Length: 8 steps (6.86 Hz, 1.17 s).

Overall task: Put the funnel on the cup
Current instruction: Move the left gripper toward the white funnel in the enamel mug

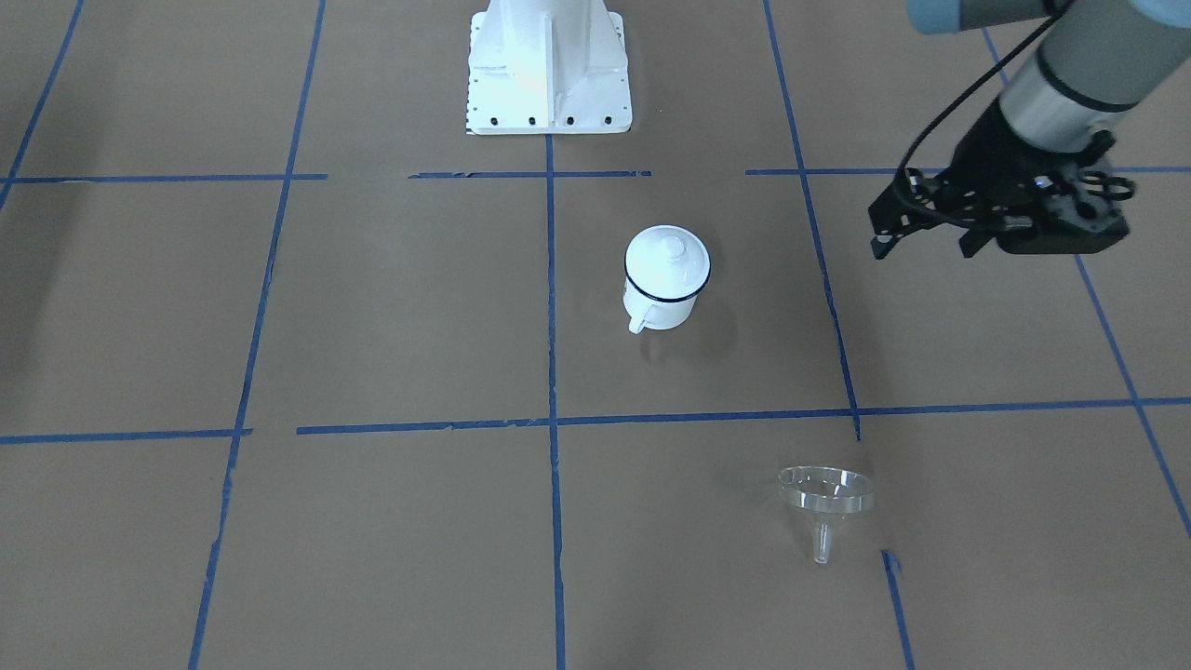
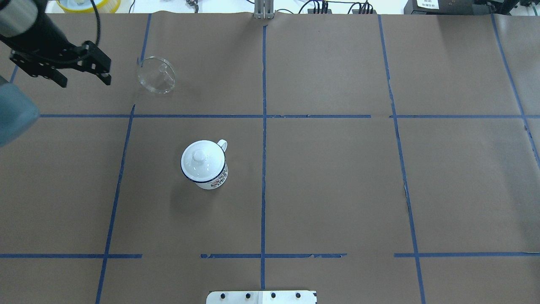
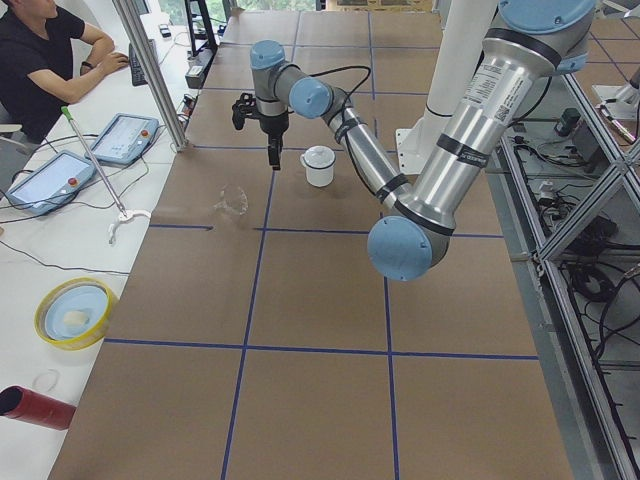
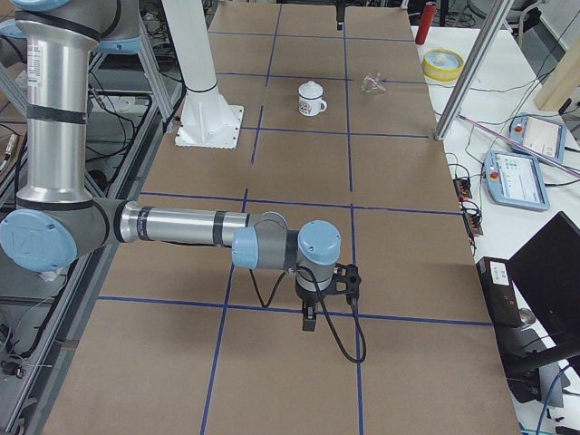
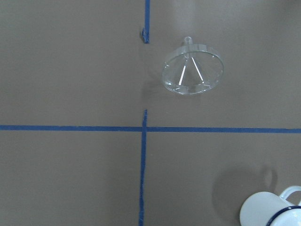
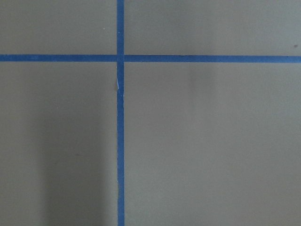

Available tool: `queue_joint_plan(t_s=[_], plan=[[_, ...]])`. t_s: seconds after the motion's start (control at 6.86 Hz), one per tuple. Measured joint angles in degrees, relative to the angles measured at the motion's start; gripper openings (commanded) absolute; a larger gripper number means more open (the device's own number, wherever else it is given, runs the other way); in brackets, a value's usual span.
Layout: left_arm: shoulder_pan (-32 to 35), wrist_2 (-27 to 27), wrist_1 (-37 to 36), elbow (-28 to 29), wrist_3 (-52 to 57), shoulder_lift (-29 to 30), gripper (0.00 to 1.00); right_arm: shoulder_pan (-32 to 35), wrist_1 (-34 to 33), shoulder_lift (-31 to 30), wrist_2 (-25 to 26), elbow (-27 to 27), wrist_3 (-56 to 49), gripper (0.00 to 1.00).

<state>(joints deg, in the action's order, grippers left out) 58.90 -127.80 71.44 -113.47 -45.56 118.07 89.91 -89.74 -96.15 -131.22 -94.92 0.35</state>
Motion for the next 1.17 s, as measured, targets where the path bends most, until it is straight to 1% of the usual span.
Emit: queue_joint_plan(t_s=[0.44,0.73,1.02,1.17], plan=[[-5.2,1.6,0.2,-0.6,-6.3,3.5,1.00,0.0,0.0,0.0,0.0,0.1,0.0,1.00],[-10.2,2.9,1.0,0.1,-10.1,5.0,1.00,0.0,0.0,0.0,0.0,0.0,0.0,1.00],[-16.4,9.5,3.5,1.3,-15.3,5.7,1.00,0.0,0.0,0.0,0.0,0.0,0.0,1.00],[-18.4,11.4,3.9,2.2,-16.9,6.2,1.00,0.0,0.0,0.0,0.0,0.0,0.0,1.00]])
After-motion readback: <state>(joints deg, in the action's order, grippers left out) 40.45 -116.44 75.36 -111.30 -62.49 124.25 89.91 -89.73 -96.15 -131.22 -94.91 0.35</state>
